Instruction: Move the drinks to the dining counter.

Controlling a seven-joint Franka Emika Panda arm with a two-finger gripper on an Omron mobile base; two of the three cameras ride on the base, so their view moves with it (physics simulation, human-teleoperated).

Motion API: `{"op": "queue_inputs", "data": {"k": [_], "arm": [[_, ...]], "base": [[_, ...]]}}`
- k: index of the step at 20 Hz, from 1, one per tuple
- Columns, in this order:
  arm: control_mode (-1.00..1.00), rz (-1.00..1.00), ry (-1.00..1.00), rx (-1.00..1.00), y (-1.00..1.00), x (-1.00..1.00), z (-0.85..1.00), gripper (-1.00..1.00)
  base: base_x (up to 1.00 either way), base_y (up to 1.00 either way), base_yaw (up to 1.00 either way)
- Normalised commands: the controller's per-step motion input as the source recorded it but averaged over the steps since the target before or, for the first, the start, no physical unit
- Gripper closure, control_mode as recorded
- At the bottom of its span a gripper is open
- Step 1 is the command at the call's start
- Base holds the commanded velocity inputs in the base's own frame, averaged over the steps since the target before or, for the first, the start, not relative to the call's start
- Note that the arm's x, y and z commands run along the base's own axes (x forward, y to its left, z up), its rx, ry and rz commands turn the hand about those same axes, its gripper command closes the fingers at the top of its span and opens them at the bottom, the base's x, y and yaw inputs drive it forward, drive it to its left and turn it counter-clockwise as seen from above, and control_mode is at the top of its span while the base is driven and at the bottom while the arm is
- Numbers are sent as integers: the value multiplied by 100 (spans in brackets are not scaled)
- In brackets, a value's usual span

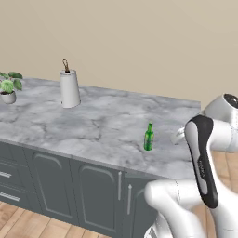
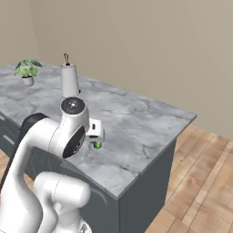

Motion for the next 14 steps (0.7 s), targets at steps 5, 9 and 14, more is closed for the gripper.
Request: {"op": "queue_inputs", "data": {"k": [5,9,14], "arm": [[100,0,-12,0,0,-41,0,-100],[100,0,0,0,0,0,0,-100],[100,0,0,0,0,0,0,-100]], "base": [[-10,0,0],[-36,0,0],[-8,0,-48]]}}
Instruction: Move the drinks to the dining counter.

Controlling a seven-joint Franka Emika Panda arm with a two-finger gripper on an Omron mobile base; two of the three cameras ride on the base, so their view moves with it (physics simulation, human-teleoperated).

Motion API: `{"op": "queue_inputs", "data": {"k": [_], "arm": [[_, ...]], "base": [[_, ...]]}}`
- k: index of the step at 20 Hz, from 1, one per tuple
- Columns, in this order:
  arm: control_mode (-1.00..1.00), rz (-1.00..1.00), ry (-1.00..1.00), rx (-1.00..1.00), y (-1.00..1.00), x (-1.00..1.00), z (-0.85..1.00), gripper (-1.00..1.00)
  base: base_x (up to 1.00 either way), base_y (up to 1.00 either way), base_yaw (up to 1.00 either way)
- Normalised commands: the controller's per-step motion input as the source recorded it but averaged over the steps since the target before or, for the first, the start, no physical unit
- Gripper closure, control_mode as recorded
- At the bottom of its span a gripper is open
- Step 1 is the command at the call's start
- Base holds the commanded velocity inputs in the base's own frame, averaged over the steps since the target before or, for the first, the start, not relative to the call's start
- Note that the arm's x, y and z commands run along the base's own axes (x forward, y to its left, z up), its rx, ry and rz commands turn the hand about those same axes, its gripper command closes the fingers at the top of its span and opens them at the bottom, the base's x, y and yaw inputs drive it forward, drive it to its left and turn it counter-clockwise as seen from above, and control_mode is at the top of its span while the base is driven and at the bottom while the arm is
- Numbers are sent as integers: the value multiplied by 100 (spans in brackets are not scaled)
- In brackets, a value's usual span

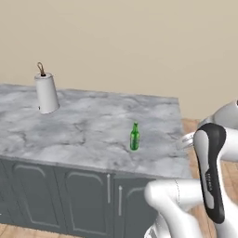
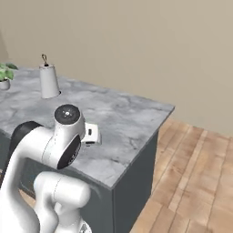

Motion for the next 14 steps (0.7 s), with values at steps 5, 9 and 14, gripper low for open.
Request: {"op": "queue_inputs", "data": {"k": [5,9,14], "arm": [[100,0,0,0,0,0,0,-100],[100,0,0,0,0,0,0,-100],[100,0,0,0,0,0,0,-100]], "base": [[0,0,-100],[0,0,-100],[0,0,-100]]}}
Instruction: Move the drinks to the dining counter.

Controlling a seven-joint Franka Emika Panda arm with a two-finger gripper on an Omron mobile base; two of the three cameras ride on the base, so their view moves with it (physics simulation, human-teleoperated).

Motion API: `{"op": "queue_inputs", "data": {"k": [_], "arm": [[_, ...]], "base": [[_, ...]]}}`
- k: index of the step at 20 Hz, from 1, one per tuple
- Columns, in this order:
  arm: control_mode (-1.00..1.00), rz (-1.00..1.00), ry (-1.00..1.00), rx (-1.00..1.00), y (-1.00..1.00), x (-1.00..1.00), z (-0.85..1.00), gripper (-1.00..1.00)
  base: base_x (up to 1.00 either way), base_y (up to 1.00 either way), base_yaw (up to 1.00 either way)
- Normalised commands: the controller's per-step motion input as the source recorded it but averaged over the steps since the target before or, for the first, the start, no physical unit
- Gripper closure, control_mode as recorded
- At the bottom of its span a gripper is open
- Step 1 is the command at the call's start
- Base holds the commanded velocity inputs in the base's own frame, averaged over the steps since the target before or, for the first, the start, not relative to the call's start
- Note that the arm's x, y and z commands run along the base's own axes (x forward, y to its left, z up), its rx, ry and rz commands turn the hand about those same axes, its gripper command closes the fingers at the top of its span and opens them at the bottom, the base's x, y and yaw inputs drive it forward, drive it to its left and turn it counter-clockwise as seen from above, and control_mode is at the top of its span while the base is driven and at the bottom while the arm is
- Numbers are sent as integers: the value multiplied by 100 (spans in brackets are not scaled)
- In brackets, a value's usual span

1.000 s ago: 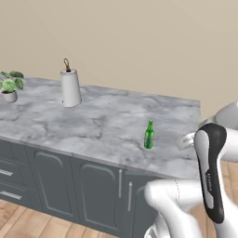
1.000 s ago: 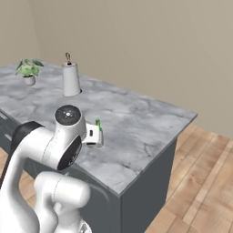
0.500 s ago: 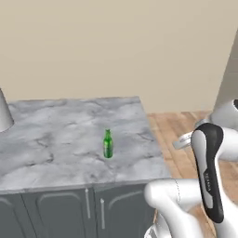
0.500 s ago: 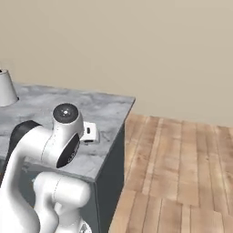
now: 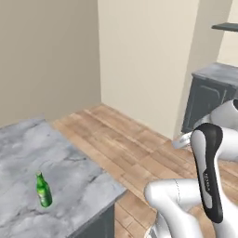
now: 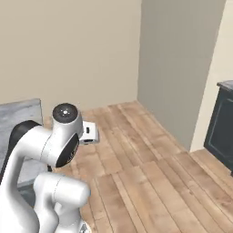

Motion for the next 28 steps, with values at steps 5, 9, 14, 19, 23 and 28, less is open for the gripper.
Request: {"op": "queue_inputs", "data": {"k": [5,9,14,19,23,28], "arm": [[100,0,0,0,0,0,0,-100],[100,0,0,0,0,0,0,-100],[100,0,0,0,0,0,0,-100],[100,0,0,0,0,0,0,-100],[100,0,0,0,0,0,0,-100],[100,0,0,0,0,0,0,-100]], "base": [[0,0,-100],[0,0,-100],[0,0,-100],[0,0,-100],[0,0,-100],[0,0,-100]]}}
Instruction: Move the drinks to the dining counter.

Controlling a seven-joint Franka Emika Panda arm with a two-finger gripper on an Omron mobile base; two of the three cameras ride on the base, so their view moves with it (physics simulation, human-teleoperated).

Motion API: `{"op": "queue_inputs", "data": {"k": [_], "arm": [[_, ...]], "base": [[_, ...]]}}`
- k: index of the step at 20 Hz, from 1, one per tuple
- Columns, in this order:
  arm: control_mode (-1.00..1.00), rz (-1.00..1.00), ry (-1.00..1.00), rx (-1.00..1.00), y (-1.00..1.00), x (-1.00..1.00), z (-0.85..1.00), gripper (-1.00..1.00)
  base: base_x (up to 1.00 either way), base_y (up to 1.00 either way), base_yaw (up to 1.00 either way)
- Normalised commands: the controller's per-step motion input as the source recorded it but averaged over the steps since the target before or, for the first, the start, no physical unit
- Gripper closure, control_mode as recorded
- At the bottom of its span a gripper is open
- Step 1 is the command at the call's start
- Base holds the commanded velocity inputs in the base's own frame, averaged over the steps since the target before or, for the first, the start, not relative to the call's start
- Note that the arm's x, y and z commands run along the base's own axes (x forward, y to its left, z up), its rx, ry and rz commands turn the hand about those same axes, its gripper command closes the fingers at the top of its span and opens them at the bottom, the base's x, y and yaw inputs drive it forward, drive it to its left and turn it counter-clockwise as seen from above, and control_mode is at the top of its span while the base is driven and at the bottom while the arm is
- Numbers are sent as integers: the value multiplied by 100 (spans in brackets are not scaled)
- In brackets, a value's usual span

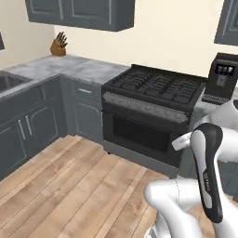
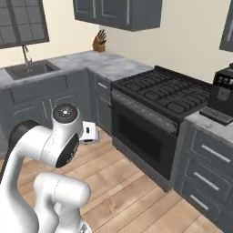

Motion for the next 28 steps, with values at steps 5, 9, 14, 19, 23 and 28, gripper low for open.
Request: {"op": "queue_inputs", "data": {"k": [5,9,14,19,23,28], "arm": [[100,0,0,0,0,0,0,-100],[100,0,0,0,0,0,0,-100],[100,0,0,0,0,0,0,-100],[100,0,0,0,0,0,0,-100],[100,0,0,0,0,0,0,-100],[100,0,0,0,0,0,0,-100]], "base": [[0,0,-100],[0,0,-100],[16,9,-92],[48,74,-47],[41,76,-74],[37,58,-80]]}}
